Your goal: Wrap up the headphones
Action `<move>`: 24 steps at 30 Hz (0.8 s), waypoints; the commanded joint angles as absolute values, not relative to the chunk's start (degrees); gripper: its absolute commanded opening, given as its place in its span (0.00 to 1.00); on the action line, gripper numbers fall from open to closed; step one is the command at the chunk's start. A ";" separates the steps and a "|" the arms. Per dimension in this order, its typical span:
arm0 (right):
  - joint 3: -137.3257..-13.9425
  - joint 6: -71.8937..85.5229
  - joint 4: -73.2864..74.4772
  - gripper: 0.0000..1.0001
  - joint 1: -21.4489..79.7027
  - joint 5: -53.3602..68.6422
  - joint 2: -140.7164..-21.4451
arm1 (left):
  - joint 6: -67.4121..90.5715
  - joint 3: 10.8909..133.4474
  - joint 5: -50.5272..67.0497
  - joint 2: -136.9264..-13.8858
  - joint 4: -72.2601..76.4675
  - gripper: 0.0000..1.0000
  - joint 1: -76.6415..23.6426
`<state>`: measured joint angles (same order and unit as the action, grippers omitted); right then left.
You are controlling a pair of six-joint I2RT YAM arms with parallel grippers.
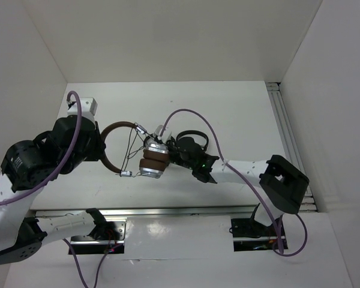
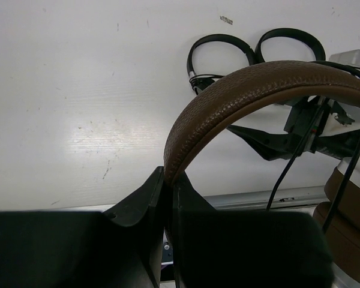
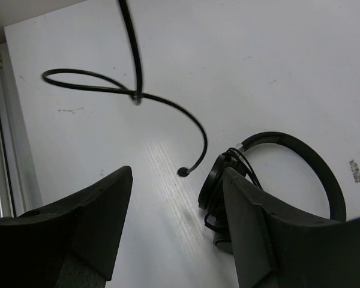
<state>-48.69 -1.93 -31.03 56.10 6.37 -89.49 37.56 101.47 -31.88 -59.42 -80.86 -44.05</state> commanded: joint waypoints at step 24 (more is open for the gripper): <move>-37.98 5.80 -54.73 0.00 56.15 4.23 -89.66 | 47.53 103.70 -38.75 -57.66 -75.68 0.00 -43.77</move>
<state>-41.23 3.81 -45.98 53.78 6.13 -93.12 41.23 101.69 -34.59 -59.13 -80.77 -44.05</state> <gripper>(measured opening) 0.020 0.186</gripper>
